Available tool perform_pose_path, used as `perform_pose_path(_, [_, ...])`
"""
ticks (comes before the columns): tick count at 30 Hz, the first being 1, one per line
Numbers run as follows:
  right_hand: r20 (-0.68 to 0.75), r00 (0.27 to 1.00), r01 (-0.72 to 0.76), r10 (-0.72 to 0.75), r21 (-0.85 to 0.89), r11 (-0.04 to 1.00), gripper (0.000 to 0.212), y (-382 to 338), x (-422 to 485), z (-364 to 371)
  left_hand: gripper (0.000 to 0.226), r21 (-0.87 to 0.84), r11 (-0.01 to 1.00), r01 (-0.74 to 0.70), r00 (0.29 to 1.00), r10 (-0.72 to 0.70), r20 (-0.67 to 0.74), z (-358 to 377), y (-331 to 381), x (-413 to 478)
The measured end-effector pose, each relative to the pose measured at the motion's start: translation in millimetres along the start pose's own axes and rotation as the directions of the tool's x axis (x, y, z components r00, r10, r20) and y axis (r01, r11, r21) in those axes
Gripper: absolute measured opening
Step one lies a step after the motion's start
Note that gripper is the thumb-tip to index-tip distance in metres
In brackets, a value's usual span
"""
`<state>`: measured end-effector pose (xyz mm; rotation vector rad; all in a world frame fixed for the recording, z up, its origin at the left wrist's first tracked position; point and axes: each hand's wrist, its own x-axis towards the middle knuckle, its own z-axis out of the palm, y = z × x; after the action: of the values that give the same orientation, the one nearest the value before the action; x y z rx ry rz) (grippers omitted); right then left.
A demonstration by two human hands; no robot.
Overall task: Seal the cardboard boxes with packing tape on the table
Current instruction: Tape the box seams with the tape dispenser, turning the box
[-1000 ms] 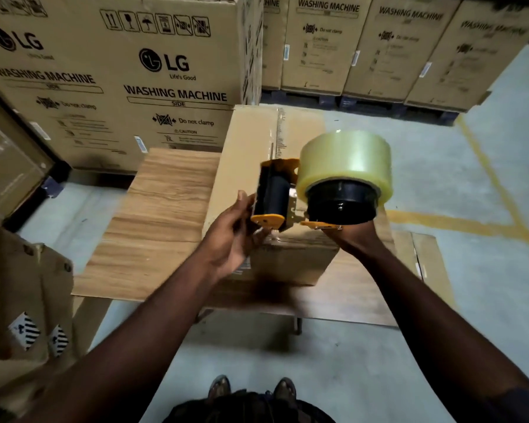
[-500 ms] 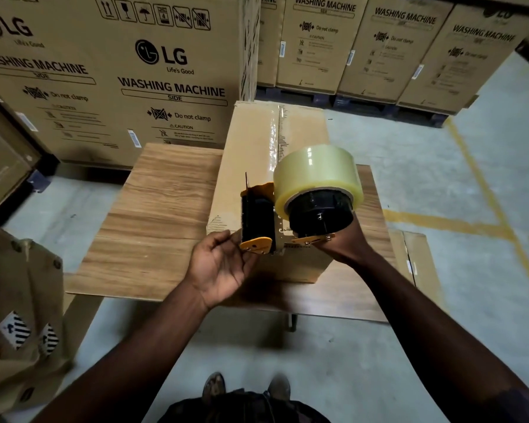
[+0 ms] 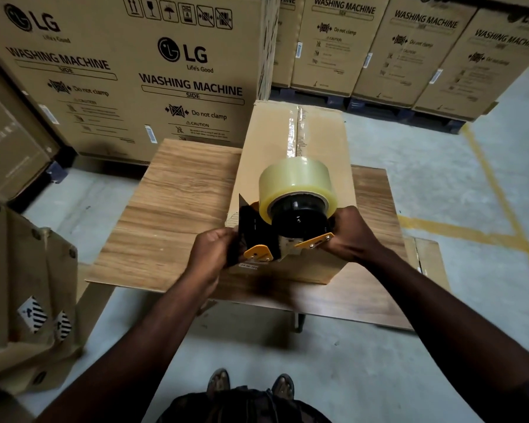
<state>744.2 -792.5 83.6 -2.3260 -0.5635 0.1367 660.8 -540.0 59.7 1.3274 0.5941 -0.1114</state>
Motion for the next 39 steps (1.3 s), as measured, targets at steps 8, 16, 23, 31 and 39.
perform_pose_path(8, [0.018,0.995,-0.086,0.094,-0.262,0.961,0.027,9,13,-9,0.020,0.083,0.996,-0.045,0.997,0.050,-0.056,-54,9,28])
perform_pose_path(16, [0.074,0.993,-0.065,0.093,-0.314,0.947,0.020,-1,20,-9,0.020,0.089,0.994,-0.066,0.996,0.071,-0.050,-57,-5,45])
perform_pose_path(23, [0.132,0.984,-0.057,0.120,-0.407,0.912,0.018,-3,23,-5,0.019,0.124,0.992,-0.021,0.999,0.027,-0.041,-47,-32,59])
perform_pose_path(31, [0.122,0.989,-0.016,0.083,-0.469,0.883,0.041,-4,20,-5,0.021,-0.049,0.969,0.243,0.970,-0.243,0.015,-28,-61,66])
perform_pose_path(39, [0.103,0.990,-0.042,0.101,-0.465,0.884,0.021,1,20,-4,0.020,0.006,0.989,0.145,0.989,-0.145,-0.043,-23,-47,78])
